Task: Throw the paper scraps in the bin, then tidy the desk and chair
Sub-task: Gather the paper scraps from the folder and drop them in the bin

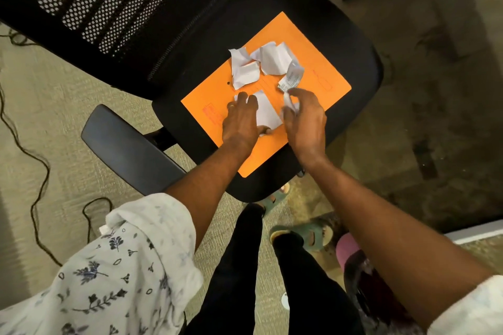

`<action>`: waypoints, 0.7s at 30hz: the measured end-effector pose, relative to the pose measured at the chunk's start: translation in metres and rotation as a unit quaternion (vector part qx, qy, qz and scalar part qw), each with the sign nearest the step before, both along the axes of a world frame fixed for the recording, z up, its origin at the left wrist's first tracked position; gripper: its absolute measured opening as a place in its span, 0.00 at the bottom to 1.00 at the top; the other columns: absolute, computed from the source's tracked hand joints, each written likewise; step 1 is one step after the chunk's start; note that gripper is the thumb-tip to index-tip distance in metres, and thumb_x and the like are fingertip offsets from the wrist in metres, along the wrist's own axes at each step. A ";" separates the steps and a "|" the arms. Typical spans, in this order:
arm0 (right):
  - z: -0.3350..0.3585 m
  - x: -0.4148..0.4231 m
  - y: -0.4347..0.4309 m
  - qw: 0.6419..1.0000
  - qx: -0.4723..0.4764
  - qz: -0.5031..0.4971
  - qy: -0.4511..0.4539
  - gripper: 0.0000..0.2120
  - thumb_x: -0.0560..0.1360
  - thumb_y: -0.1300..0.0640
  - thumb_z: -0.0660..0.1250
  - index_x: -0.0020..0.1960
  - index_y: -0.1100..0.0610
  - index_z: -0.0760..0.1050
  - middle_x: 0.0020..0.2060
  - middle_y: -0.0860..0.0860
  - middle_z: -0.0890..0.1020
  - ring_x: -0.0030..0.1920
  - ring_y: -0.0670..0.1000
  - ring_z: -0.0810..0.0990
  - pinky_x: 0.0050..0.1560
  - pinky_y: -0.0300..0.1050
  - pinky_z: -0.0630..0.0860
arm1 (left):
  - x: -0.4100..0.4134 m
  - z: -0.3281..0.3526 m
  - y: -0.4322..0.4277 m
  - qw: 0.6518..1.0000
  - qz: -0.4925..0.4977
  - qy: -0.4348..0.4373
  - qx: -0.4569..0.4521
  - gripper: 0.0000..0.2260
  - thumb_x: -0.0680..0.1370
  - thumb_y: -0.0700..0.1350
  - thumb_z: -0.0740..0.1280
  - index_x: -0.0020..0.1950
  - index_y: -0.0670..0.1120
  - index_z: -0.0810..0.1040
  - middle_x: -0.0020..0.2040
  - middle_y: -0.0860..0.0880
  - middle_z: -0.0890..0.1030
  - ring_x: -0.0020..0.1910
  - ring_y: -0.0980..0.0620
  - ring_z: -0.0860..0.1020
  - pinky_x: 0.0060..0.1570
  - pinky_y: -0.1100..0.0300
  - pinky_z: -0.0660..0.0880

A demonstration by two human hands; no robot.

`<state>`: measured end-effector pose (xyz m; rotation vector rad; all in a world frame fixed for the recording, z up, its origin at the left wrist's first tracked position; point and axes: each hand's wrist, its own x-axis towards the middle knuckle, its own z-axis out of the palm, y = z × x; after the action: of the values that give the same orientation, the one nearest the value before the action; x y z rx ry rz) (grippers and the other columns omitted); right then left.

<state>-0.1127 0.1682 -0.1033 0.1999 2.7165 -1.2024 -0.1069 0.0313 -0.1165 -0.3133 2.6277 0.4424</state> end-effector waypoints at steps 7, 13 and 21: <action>-0.004 -0.070 0.016 0.990 -0.044 -0.103 -0.090 0.33 0.72 0.55 0.77 0.73 0.53 0.67 0.68 0.53 0.76 0.68 0.53 0.74 0.66 0.47 0.76 | -0.003 0.001 -0.005 0.995 0.060 0.020 0.074 0.24 0.69 0.47 0.81 0.58 0.43 0.74 0.64 0.44 0.73 0.60 0.42 0.75 0.54 0.47 0.78; -0.021 -0.086 0.010 0.988 -0.039 -0.069 -0.136 0.24 0.73 0.54 0.76 0.66 0.56 0.75 0.61 0.53 0.81 0.61 0.53 0.80 0.61 0.50 0.79 | 0.003 -0.006 -0.020 0.983 0.109 0.049 0.140 0.15 0.71 0.44 0.79 0.54 0.43 0.80 0.58 0.44 0.79 0.55 0.49 0.76 0.49 0.63 0.67; -0.031 -0.077 0.010 0.972 -0.064 -0.148 -0.169 0.10 0.76 0.53 0.73 0.55 0.55 0.81 0.50 0.52 0.84 0.51 0.54 0.83 0.53 0.54 0.82 | 0.001 -0.002 -0.036 0.969 0.167 0.049 0.177 0.19 0.69 0.51 0.80 0.53 0.40 0.85 0.55 0.45 0.84 0.54 0.48 0.81 0.51 0.59 0.75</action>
<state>-0.1896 0.1779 -0.1346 0.7415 2.3596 -1.2744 -0.1063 -0.0045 -0.1186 -0.6293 2.5269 1.0463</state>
